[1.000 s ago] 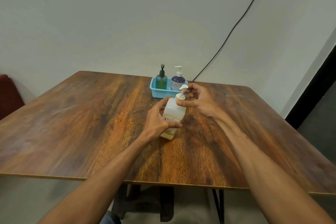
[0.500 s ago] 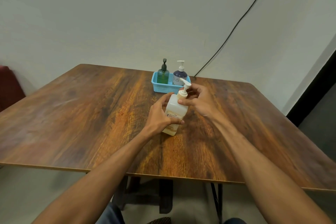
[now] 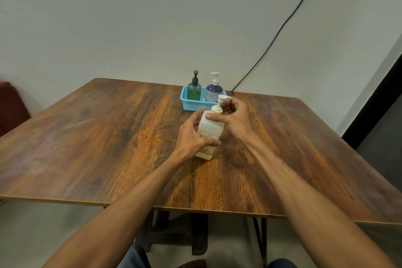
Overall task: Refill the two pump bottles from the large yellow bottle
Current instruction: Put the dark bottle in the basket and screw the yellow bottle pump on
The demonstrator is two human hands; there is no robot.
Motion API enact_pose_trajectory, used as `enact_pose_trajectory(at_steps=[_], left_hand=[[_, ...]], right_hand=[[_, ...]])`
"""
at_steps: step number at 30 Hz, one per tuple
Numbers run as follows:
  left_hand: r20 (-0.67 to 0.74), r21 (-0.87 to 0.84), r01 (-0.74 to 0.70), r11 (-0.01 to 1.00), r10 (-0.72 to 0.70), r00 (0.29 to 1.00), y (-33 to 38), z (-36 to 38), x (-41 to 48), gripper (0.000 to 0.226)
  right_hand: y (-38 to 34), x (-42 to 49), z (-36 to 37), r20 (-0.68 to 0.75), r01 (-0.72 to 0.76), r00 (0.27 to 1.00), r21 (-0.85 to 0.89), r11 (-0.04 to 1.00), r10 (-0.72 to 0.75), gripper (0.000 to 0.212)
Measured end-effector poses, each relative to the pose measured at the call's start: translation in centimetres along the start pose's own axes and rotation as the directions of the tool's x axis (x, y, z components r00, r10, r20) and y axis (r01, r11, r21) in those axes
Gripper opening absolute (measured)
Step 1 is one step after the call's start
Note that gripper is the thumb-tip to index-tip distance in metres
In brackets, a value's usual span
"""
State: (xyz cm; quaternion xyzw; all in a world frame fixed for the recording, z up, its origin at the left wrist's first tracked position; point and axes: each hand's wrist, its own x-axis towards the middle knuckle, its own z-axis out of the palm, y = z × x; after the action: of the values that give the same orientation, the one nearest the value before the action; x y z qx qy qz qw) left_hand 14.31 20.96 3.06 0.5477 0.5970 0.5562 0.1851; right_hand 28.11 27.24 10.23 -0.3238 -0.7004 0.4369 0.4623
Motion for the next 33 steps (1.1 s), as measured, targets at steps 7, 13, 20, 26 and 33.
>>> enact_pose_trajectory(at_steps=[7,13,20,26,33], left_hand=[[-0.021,-0.004,-0.008,1.0,0.008,1.0,0.6,-0.4,0.2,0.104],[-0.049,-0.016,-0.024,1.0,0.023,0.999,1.0,-0.3,0.2,0.105],[-0.059,0.023,-0.026,0.999,0.027,0.998,1.2,-0.7,0.6,0.104],[-0.076,0.01,-0.04,0.999,0.041,0.996,1.1,-0.4,0.6,0.106],[-0.067,0.043,-0.027,0.999,0.03,0.997,1.3,-0.8,0.7,0.106]], right_hand=[[-0.1,0.6,-0.6,0.075,-0.008,0.997,-0.031,0.999,0.01,0.04],[-0.3,0.4,0.6,-0.033,0.04,0.999,0.006,0.999,-0.04,0.044],[-0.8,0.6,-0.4,0.091,0.03,0.995,-0.019,0.999,-0.028,0.04],[-1.2,0.5,0.7,-0.002,0.062,0.998,-0.057,0.996,-0.062,0.048],[-1.3,0.6,-0.8,0.106,0.059,0.993,-0.03,0.998,-0.056,0.037]])
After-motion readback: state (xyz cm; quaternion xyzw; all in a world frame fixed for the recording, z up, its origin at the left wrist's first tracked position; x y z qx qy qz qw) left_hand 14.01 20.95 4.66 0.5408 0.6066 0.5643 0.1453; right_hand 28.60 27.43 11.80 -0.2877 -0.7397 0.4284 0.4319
